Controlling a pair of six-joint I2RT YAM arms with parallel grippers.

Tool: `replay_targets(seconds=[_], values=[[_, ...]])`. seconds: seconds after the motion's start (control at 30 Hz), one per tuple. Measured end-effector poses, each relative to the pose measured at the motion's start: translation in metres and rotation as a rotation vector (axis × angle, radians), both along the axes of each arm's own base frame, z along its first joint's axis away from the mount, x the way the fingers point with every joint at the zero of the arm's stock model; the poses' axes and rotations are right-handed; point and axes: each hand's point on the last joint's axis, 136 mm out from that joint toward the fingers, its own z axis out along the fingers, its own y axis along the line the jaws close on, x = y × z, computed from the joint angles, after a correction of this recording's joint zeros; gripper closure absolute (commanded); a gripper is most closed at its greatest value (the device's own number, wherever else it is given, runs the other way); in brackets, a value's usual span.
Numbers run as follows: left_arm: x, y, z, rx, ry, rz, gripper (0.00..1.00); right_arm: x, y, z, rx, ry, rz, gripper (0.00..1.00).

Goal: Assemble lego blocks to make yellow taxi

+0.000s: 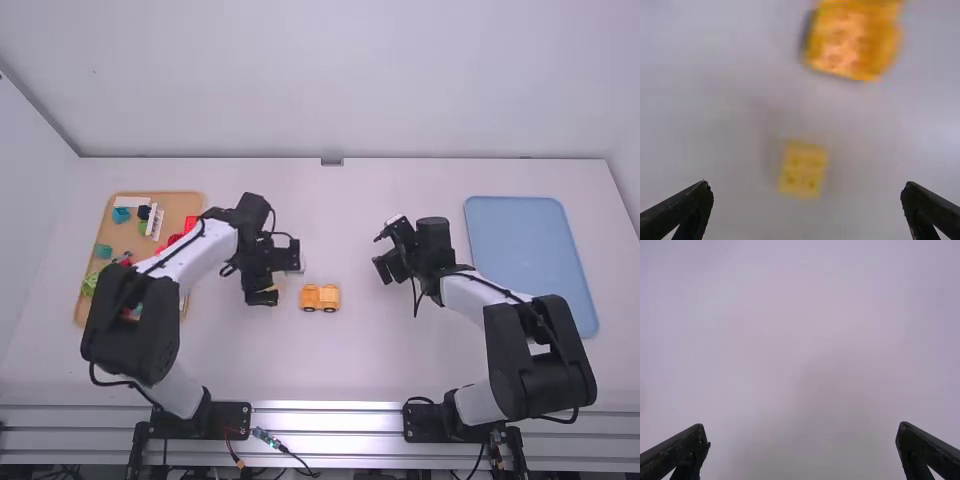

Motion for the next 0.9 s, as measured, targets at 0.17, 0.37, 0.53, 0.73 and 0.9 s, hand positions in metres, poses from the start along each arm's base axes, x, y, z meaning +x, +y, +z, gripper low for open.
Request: replay_targets(seconds=[0.17, 0.37, 0.53, 0.73, 0.9], values=[[-0.009, 0.001, 0.01, -0.279, -0.031, -0.164, 0.01, -0.001, 0.001, 0.0, 0.002, 0.003, 0.003, 0.01], [-0.007, 0.013, 0.006, -0.565, -0.25, -0.202, 0.01, -0.011, 0.023, 0.006, 0.047, -0.022, 0.174, 0.01], [-0.011, 0.006, -0.01, -0.65, -0.398, -0.232, 0.01, -0.035, 0.049, 0.01, 0.112, -0.073, 0.414, 0.01], [0.004, 0.004, -0.01, -0.683, -0.458, -0.164, 0.01, -0.067, 0.075, 0.018, 0.208, -0.155, 0.651, 0.01], [0.007, 0.003, -0.007, -0.704, -0.413, -0.086, 0.01, -0.079, 0.099, 0.019, 0.282, -0.232, 0.799, 0.01]])
